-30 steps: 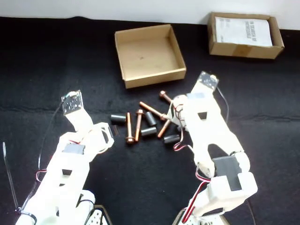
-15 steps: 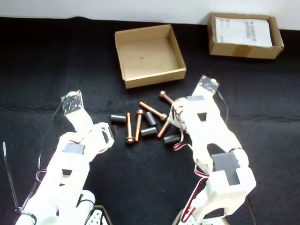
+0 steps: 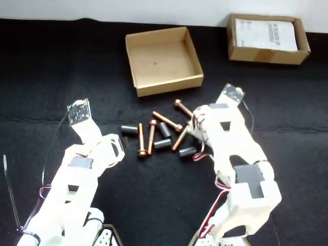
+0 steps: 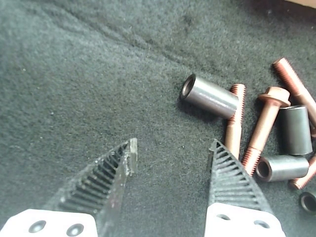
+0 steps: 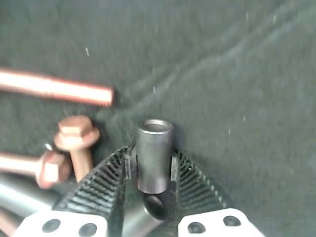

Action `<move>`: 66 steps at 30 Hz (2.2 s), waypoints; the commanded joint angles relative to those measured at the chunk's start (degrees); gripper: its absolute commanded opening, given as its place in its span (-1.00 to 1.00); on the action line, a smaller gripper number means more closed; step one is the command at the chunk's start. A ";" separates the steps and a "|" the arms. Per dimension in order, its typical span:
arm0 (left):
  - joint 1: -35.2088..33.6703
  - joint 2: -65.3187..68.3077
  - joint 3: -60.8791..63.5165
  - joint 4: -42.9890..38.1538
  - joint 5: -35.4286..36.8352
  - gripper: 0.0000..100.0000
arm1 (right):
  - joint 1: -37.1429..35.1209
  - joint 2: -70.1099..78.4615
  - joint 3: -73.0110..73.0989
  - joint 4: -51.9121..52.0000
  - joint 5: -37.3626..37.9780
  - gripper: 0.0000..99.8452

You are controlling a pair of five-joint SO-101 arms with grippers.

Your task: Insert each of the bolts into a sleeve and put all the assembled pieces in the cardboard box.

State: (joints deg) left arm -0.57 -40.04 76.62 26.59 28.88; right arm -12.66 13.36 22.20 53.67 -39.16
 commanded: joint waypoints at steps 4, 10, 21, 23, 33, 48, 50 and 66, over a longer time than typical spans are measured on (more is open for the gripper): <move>0.66 0.04 -0.13 -0.70 0.00 -0.51 | 5.32 -9.89 -7.69 -0.13 -0.09 -0.99; 0.66 0.04 -0.13 -0.79 0.00 -0.51 | 7.25 -21.85 -9.54 -0.22 0.35 -0.99; 0.66 0.04 0.04 -0.79 0.00 -0.51 | 7.16 -49.01 -2.42 0.04 14.59 -0.99; 0.66 0.04 0.04 -0.79 0.00 -0.51 | 6.55 -54.90 1.54 0.04 16.97 -0.99; 0.57 0.04 -0.04 -0.53 0.35 -0.52 | 6.55 -89.01 27.56 0.04 29.10 -0.99; 0.75 0.04 -21.67 27.08 0.44 -0.51 | 11.47 -118.29 51.03 0.92 38.33 -0.99; 1.27 0.04 -25.45 29.63 0.44 -0.51 | 11.56 -118.37 52.26 0.84 37.98 -0.99; 17.80 28.70 -51.47 32.35 9.23 -0.51 | 11.65 -118.37 68.35 -11.21 38.15 -0.99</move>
State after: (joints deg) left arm 15.43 -19.56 32.57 58.68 35.82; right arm -1.76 -104.26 89.27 44.53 -0.66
